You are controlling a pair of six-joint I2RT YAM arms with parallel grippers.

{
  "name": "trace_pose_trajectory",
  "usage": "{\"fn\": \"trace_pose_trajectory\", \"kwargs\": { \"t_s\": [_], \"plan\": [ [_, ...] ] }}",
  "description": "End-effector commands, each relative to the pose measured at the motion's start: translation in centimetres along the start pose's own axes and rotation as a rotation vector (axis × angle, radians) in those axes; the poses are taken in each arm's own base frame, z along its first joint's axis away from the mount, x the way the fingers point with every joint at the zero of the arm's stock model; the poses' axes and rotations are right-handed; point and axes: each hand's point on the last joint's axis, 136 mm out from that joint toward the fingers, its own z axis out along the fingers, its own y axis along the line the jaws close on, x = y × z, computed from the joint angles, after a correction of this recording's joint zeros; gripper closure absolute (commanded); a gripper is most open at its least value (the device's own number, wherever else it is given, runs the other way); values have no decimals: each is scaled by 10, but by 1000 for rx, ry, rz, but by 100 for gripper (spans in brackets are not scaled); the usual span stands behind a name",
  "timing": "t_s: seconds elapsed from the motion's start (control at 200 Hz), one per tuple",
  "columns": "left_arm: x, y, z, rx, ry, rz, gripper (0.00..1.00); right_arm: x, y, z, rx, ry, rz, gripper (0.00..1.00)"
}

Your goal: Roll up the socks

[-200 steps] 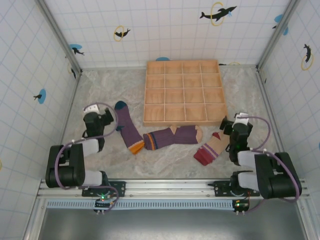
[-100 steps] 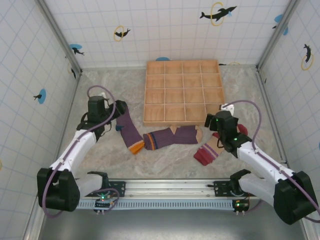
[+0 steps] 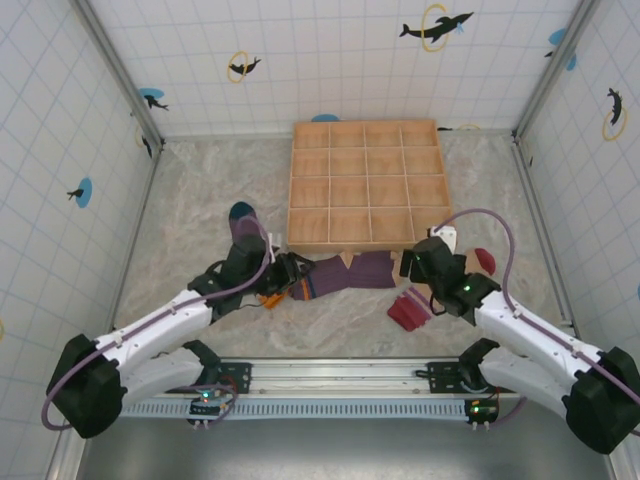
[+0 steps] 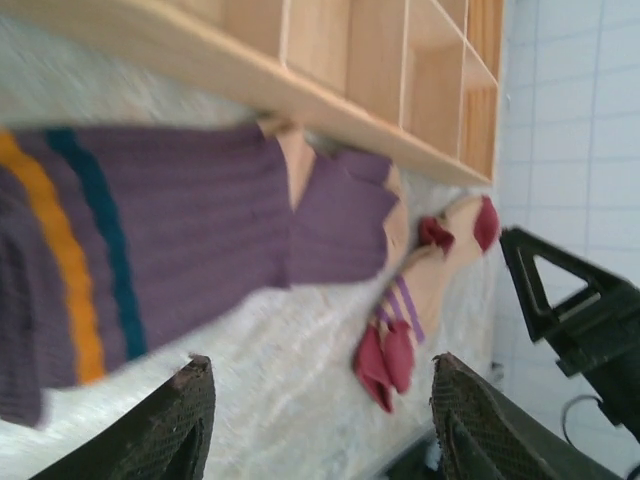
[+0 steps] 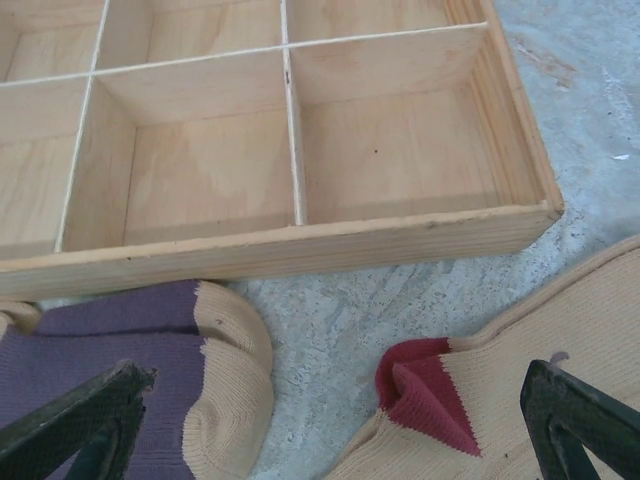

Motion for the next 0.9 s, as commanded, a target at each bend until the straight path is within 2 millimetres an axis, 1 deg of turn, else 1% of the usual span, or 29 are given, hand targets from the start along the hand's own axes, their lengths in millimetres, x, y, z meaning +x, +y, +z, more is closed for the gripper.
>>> {"fn": "trace_pose_trajectory", "kwargs": {
  "t_s": [0.0, 0.125, 0.27, 0.47, 0.596, 0.706, 0.896],
  "plan": [
    [19, -20, 17, 85, 21, -93, 45, 0, -6, -3, 23, -11, 42, 0],
    [48, -23, 42, 42, 100, -69, 49, -2, -7, -5, 23, -21, 60, 0],
    [68, -31, 65, 32, 139, -64, 52, 0, -9, -7, 23, -25, 81, 0],
    [102, -43, 101, 55, 242, -74, 57, 3, -16, -10, 30, -40, 103, 0],
    [114, -43, 117, 26, 271, -83, 62, 4, -19, -11, 35, -47, 110, 0],
    [125, -41, 131, 3, 304, -84, 63, 5, -21, -11, 41, -44, 109, 0],
    [136, -33, 146, -27, 333, -95, 66, 9, -24, -11, 54, -35, 104, 0]
  ]
}}
